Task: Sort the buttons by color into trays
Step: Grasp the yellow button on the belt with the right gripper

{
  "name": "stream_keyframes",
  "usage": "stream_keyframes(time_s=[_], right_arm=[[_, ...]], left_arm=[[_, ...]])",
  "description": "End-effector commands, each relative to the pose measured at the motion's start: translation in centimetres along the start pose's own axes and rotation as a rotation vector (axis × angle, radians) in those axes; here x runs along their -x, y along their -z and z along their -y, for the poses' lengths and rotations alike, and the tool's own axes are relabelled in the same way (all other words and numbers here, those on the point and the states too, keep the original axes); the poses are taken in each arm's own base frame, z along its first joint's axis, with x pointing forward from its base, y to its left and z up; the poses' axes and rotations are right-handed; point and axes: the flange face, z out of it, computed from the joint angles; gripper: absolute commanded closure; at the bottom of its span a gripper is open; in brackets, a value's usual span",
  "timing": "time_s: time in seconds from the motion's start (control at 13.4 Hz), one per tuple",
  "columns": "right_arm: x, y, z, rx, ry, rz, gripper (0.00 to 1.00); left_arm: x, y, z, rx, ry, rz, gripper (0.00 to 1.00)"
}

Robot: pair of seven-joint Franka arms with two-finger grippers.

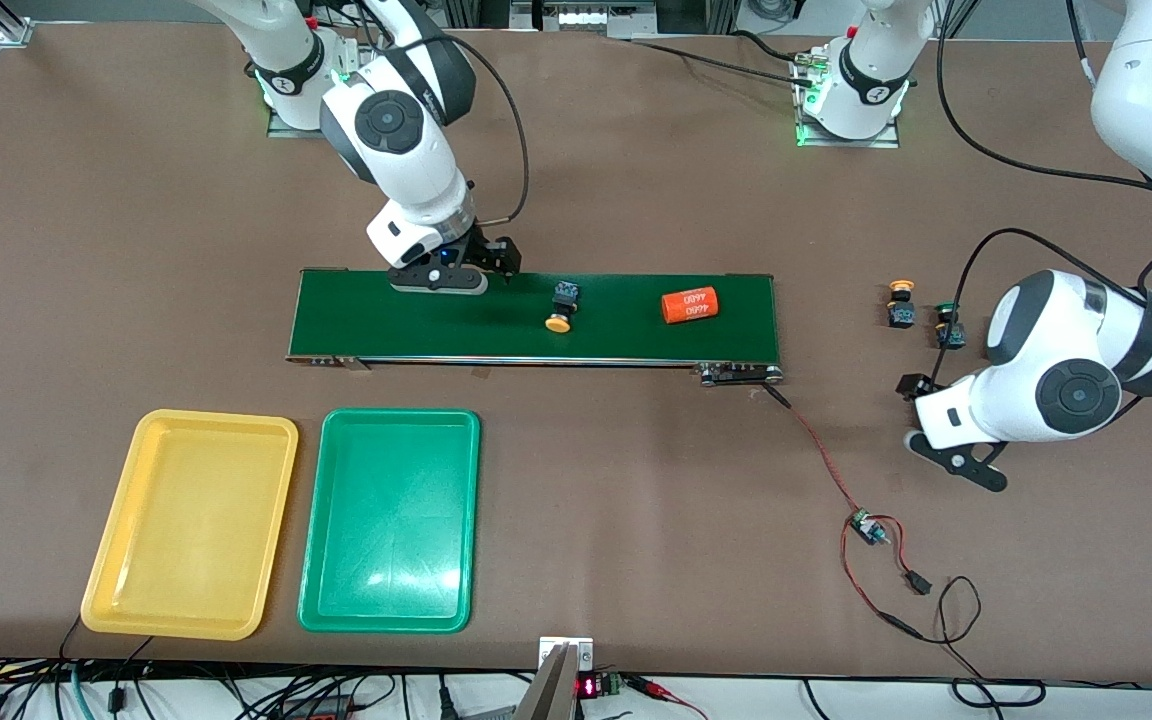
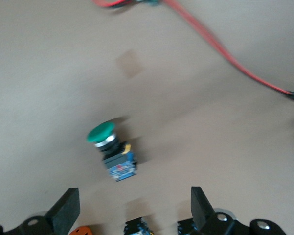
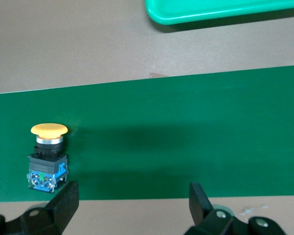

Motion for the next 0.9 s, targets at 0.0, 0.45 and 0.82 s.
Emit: stream_keyframes(time_s=[0.0,0.45,0.82], right_arm=[[-0.2,-1.3,1.2,-0.01,-0.018,0.0,0.0],[0.1,-2.2,0.7,0.039,-0.01,0.036,0.0],[-0.5,-1.5,0.8,0.141,-0.046,0.016,0.0]], left_arm=[[-0.6,-3.6,5.1,0.045,0.11,0.021,0.0],[-0.6,-6.5,3.4,0.11,0.153,0.064,0.0],[-0.8,-10.6,3.0,0.126,0.155,0.012,0.01]])
